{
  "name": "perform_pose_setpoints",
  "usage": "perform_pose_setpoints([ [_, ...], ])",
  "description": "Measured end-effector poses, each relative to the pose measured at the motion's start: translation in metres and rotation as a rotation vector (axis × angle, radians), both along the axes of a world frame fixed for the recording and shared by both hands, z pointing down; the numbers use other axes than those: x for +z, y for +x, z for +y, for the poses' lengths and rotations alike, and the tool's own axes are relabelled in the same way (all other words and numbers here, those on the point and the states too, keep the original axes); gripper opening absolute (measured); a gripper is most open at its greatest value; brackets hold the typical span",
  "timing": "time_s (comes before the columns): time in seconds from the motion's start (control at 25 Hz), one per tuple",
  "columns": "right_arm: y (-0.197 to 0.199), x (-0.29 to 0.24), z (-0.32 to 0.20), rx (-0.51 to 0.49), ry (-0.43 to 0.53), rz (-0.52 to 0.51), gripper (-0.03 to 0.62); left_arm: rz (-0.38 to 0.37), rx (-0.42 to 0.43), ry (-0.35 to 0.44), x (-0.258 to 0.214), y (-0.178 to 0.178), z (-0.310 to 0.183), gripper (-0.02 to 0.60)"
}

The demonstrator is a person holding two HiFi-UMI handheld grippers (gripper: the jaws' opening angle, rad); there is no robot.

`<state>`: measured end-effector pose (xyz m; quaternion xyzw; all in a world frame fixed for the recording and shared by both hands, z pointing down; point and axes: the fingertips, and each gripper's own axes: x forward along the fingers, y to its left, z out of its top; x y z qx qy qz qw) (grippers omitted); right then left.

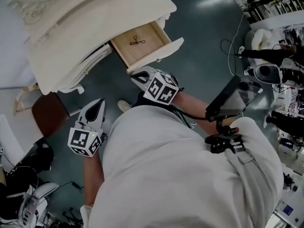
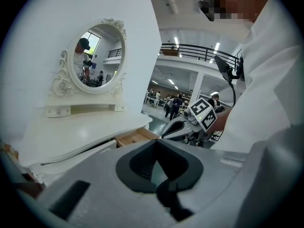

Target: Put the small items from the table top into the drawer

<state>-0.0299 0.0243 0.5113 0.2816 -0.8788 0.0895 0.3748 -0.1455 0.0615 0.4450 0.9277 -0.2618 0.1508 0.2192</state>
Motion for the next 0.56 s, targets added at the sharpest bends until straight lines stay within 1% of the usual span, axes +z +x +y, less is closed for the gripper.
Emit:
perform_pose_setpoints([
  [0.16,0.016,-0.002,0.013,0.028,-0.010,0.013,0.000,0.007,0.035,-0.015,0.007,0.013,0.004,-0.001],
  [0.4,0.056,0.000,0.051,0.088,-0.047,0.049,0.000,0.008,0.126,-0.022,0.016,0.046,0.023,-0.002],
  [0.56,0.075,-0.004,0.069,0.112,-0.038,0.053,0.000,0.007,0.137,-0.026,0.017,0.060,0.035,0.000],
])
